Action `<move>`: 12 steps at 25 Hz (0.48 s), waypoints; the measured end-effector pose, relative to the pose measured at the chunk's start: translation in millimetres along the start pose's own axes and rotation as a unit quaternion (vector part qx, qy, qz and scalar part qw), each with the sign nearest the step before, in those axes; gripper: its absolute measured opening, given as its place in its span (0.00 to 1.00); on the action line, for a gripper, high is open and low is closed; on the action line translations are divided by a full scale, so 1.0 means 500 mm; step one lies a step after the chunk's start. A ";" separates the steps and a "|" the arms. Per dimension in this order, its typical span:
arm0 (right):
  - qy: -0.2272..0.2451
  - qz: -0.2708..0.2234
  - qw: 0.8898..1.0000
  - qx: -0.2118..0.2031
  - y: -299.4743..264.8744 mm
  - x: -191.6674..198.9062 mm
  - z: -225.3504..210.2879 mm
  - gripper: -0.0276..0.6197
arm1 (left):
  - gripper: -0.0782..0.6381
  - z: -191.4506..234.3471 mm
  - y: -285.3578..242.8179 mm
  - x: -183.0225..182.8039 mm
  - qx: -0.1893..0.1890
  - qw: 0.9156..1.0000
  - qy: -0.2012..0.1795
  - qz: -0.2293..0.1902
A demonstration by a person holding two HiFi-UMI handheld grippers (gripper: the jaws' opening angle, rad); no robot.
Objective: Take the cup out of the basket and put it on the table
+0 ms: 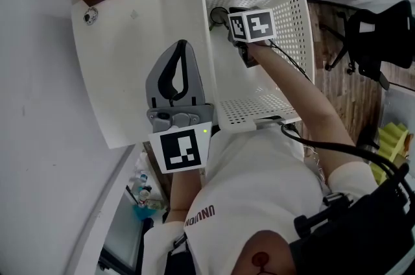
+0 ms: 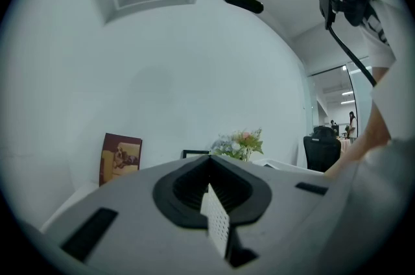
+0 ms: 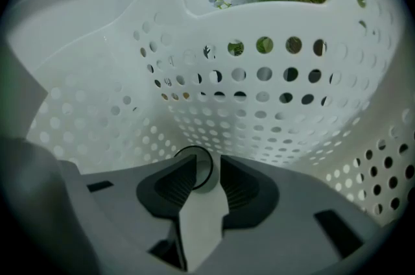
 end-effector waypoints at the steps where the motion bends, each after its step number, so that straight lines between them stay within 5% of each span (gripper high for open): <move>1: 0.000 0.002 1.000 0.001 -0.003 0.001 -0.001 0.24 | 0.12 0.001 0.000 0.001 -0.001 1.000 0.000 0.001; 12: -0.005 0.020 1.000 0.003 -0.025 0.015 -0.008 0.22 | 0.12 0.002 -0.004 0.007 -0.003 1.000 0.002 0.010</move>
Point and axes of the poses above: the fingertips, and each gripper's own axes: y backward along the fingers, z to its left, x out of its underside, the point moved 1 cm from there along y, backward along the fingers
